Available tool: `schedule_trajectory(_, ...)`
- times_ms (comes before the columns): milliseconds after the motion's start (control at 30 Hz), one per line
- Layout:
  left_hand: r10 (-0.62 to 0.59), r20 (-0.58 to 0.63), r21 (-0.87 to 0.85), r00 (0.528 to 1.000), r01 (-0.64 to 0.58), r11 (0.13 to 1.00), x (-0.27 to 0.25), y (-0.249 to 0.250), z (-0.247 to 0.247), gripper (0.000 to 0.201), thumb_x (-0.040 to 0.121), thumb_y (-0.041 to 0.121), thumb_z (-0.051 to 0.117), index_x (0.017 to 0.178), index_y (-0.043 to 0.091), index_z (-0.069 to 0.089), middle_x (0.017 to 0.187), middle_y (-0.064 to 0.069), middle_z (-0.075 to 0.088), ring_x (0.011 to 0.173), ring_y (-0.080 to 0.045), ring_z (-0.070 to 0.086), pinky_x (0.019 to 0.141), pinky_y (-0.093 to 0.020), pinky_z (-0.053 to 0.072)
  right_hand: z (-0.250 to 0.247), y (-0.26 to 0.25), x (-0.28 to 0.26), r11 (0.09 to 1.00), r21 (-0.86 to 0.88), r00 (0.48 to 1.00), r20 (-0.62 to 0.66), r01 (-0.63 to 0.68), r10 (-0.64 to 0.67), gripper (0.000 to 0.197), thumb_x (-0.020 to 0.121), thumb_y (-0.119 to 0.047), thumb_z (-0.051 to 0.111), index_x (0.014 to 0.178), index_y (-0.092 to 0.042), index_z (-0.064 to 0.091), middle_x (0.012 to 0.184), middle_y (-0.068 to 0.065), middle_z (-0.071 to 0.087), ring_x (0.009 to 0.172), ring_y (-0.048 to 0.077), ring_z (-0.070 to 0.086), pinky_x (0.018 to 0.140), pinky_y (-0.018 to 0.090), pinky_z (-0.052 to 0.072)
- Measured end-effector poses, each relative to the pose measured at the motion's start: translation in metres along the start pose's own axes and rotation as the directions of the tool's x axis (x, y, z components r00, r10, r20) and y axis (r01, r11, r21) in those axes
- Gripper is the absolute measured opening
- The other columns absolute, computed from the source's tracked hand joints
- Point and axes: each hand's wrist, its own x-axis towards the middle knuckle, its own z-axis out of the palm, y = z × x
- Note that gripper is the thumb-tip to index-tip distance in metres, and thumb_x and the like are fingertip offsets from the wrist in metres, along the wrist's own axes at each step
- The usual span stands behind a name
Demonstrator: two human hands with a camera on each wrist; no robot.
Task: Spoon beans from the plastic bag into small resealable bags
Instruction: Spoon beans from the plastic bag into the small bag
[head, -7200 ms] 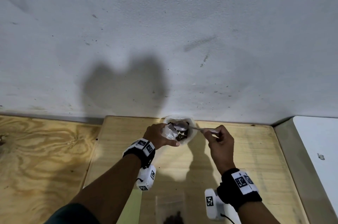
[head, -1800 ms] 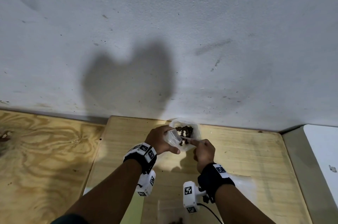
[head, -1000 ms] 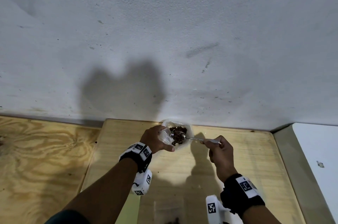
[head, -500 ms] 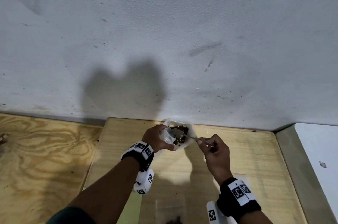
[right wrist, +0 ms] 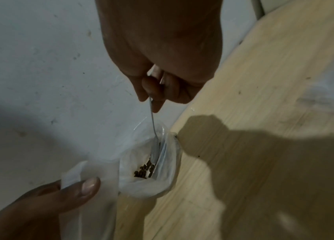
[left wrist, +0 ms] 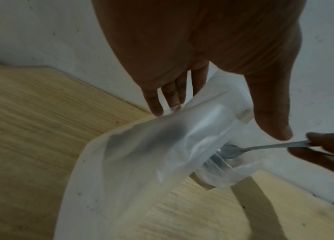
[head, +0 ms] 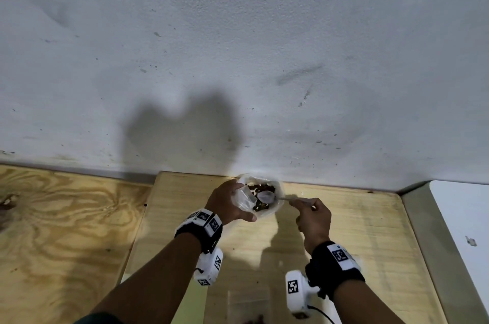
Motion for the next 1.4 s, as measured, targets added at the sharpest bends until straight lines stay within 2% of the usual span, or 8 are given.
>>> schedule_trajectory(267,0.005,-0.202,-0.290,0.979,-0.065,0.955,-0.037,-0.007,-0.006,0.094,0.042,0.038,0.097,0.126,0.028,0.055,0.119,0.014,0.056,0.105,-0.006,0.056,0.075,-0.010,0.043,-0.010,-0.018,-0.021,0.850,-0.457,0.961,0.039,0.260,-0.273,0.035,0.081,-0.026,0.078,0.110,-0.025,0.059,0.108,0.001,0.052,0.093,0.017,0.052,0.082,0.030,0.042)
schedule_trajectory(367,0.085,-0.145,-0.306,0.986,-0.127,0.944,-0.050,-0.001,-0.009,0.097,0.039,0.049,0.094,0.127,0.033,0.056,0.122,0.016,0.060,0.113,-0.004,0.057,0.088,-0.017,0.048,-0.012,-0.046,-0.045,0.848,-0.290,0.892,0.241,0.443,-0.384,0.013,0.089,-0.020,0.070,0.098,-0.028,0.065,0.080,-0.003,0.062,0.072,0.016,0.058,0.066,0.026,0.044)
schedule_trajectory(467,0.212,-0.096,-0.215,0.973,-0.228,0.950,-0.061,0.016,-0.013,0.103,0.041,0.054,0.092,0.133,0.029,0.053,0.127,0.014,0.059,0.115,-0.003,0.056,0.097,-0.023,0.047,-0.005,-0.080,-0.075,0.852,-0.229,0.719,0.659,0.471,-0.220,0.018,0.101,-0.017,0.053,0.098,-0.017,0.071,0.055,-0.007,0.056,0.051,0.006,0.050,0.054,0.016,0.038)
schedule_trajectory(567,0.313,-0.065,-0.175,0.948,-0.320,0.931,-0.067,0.033,-0.015,0.093,0.042,0.058,0.092,0.124,0.032,0.057,0.116,0.013,0.065,0.107,-0.004,0.061,0.093,-0.032,0.051,0.002,-0.107,-0.096,0.798,-0.346,0.638,0.767,0.494,-0.062,0.033,0.101,-0.016,0.046,0.087,-0.004,0.072,0.058,0.002,0.059,0.045,0.002,0.046,0.052,0.016,0.036)
schedule_trajectory(800,0.318,-0.079,-0.328,0.945,-0.326,0.887,-0.092,0.054,-0.042,0.051,0.069,0.037,0.085,0.102,0.052,0.050,0.107,0.023,0.060,0.098,0.009,0.057,0.079,-0.009,0.046,-0.016,-0.133,-0.115,0.779,-0.264,0.642,0.735,0.569,-0.220,0.020,0.078,-0.017,0.076,0.072,0.001,0.069,0.061,-0.007,0.061,0.045,0.000,0.047,0.052,0.013,0.034)
schedule_trajectory(1000,0.234,-0.238,-0.531,0.943,-0.328,0.781,-0.099,0.051,-0.063,0.006,0.088,0.005,0.068,0.086,0.009,0.072,0.073,-0.010,0.070,0.066,-0.022,0.067,0.066,-0.035,0.055,-0.020,-0.122,-0.120,0.704,-0.191,0.652,0.594,0.684,-0.472,0.022,0.073,-0.014,0.087,0.067,-0.015,0.066,0.070,-0.007,0.065,0.053,0.000,0.050,0.056,0.016,0.037)
schedule_trajectory(1300,0.255,-0.225,-0.596,0.940,-0.340,0.728,-0.113,0.056,-0.073,0.025,0.086,0.012,0.072,0.084,-0.012,0.067,0.069,-0.018,0.069,0.059,-0.016,0.065,0.060,-0.018,0.047,-0.009,-0.113,-0.148,0.848,0.013,0.774,0.401,0.530,-0.490,0.031,0.076,-0.010,0.085,0.100,-0.022,0.071,0.071,0.003,0.061,0.060,0.010,0.055,0.060,0.025,0.049)
schedule_trajectory(1400,0.244,-0.225,-0.606,0.943,-0.332,0.723,-0.116,0.052,-0.073,0.026,0.086,0.011,0.072,0.081,-0.014,0.064,0.067,-0.017,0.069,0.058,-0.016,0.065,0.059,-0.016,0.046,-0.009,-0.111,-0.160,0.893,-0.007,0.808,0.430,0.449,-0.403,0.011,0.081,-0.010,0.081,0.078,-0.013,0.070,0.056,-0.008,0.054,0.051,0.006,0.050,0.050,0.017,0.042)
